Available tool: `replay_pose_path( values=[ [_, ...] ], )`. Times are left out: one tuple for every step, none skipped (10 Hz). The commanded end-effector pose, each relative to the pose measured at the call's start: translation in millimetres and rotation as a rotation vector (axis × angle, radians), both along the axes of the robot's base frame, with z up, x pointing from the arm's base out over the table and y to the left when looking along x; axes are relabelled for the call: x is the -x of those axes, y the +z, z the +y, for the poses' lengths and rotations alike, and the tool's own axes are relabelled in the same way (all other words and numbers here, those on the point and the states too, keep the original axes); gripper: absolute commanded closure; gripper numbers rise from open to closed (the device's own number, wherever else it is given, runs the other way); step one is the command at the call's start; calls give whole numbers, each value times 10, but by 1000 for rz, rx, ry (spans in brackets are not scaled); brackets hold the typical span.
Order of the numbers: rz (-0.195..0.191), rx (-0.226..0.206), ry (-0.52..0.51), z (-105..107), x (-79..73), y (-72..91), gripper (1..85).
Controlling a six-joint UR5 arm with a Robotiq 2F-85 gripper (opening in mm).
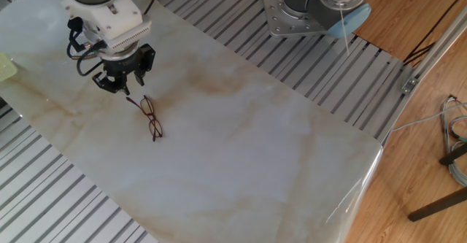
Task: Unfold the leg of the glasses (with one hand)
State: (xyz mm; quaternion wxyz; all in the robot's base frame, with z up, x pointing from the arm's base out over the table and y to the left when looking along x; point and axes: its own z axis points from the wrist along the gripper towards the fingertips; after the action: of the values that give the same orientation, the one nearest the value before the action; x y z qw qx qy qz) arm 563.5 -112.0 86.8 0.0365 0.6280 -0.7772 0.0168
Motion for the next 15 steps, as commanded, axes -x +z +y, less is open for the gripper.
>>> replay_pose_path(
  values=[
    [-8,-75,-106,101,6,10,473],
    [-28,-79,-121,97,-28,31,473],
    [-43,-88,-124,117,-68,31,473],
    [-50,-96,-130,137,-88,31,473],
    [-58,-90,-130,121,-108,31,473],
    [-60,-95,-147,134,-112,32,473],
    [-64,-108,-162,166,-124,33,473],
    [-65,-111,-172,174,-128,33,470],
    [-63,-106,-178,162,-120,33,470],
    [-64,-97,-185,138,-120,32,470],
    [-68,-91,-191,123,-128,32,470],
    [-69,-91,-194,115,-123,40,470],
    [-65,-84,-175,87,-104,28,470],
    [-68,-79,-172,53,-102,-4,470],
    [-71,-85,-172,39,-103,-47,470]
  ],
)
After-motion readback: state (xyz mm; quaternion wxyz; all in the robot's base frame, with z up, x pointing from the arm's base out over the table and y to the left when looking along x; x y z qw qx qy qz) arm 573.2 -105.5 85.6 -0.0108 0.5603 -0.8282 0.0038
